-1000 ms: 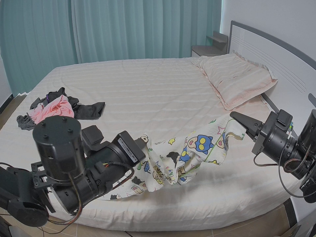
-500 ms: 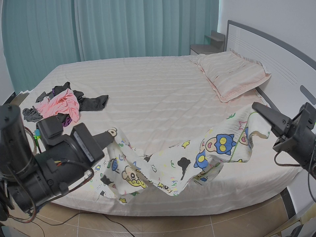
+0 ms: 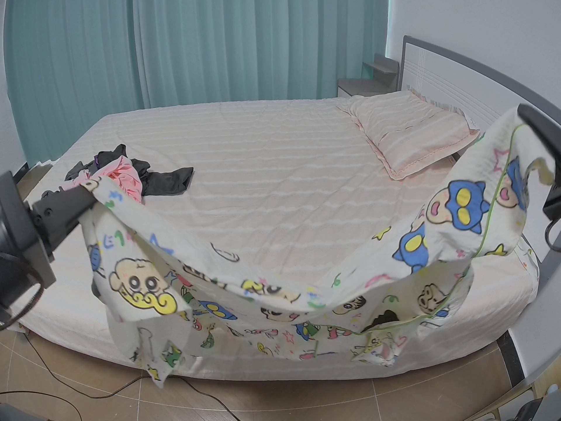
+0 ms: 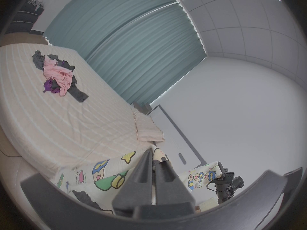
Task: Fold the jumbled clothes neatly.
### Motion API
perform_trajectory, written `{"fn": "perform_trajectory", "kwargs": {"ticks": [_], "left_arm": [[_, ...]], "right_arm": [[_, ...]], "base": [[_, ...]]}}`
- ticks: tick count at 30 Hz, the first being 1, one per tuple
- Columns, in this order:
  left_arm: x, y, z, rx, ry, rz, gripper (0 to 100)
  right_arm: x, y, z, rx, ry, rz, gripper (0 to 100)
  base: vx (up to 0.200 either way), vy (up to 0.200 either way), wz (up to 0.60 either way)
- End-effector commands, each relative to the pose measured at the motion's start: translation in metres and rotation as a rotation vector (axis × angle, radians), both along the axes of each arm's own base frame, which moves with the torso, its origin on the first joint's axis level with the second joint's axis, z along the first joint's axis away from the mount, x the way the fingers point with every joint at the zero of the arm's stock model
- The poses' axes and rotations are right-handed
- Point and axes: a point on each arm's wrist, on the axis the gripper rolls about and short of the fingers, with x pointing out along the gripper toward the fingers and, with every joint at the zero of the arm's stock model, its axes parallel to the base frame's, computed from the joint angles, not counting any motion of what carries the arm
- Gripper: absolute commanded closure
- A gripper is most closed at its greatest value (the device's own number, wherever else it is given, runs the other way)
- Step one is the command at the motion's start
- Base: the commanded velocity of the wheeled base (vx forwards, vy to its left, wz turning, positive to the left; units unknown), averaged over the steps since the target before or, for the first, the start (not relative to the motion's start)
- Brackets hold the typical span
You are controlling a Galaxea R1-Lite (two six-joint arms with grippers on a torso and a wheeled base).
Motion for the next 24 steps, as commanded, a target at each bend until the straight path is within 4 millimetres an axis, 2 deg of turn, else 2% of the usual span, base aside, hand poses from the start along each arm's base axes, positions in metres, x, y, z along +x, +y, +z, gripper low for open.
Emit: {"fn": "perform_trajectory", "kwargs": {"ticks": [1, 4, 6, 10, 11, 12, 13, 15, 19, 24], "left_arm": [[-0.017, 0.022, 0.027, -0.054, -0.079, 0.028, 100], [-0.016, 0.023, 0.028, -0.049, -0.076, 0.038, 100], [-0.011, 0.021, 0.028, -0.040, -0.071, 0.058, 100], [0.011, 0.008, 0.016, 0.028, -0.008, 0.106, 100], [0.011, 0.008, 0.016, 0.028, -0.008, 0.106, 100], [0.022, 0.005, 0.011, 0.047, 0.022, 0.138, 100], [0.024, 0.004, 0.010, 0.050, 0.025, 0.141, 100], [0.039, 0.001, 0.003, 0.076, 0.059, 0.159, 100], [0.065, 0.001, -0.001, 0.098, 0.097, 0.201, 100], [0.085, -0.004, -0.009, 0.093, 0.133, 0.197, 100]], "right_arm": [[-0.007, -0.006, 0.030, 0.022, -0.073, -0.011, 100], [-0.001, -0.003, 0.035, 0.006, -0.076, -0.026, 100], [0.014, -0.002, 0.045, -0.003, -0.088, -0.068, 100], [0.041, 0.001, 0.035, -0.057, -0.039, -0.089, 100], [0.041, 0.001, 0.035, -0.057, -0.039, -0.089, 100], [0.057, 0.003, 0.028, -0.076, -0.005, -0.112, 100], [0.059, 0.003, 0.027, -0.079, -0.001, -0.115, 100], [0.080, 0.005, 0.020, -0.097, 0.035, -0.147, 100], [0.110, 0.007, 0.020, -0.101, 0.046, -0.191, 100], [0.137, 0.010, 0.016, -0.110, 0.068, -0.216, 100]], "base": [[0.000, 0.000, 0.00], [0.000, 0.000, 0.00], [0.000, 0.000, 0.00], [0.000, 0.000, 0.00], [0.000, 0.000, 0.00], [0.000, 0.000, 0.00], [0.000, 0.000, 0.00], [0.000, 0.000, 0.00], [0.000, 0.000, 0.00], [0.000, 0.000, 0.00]]}}
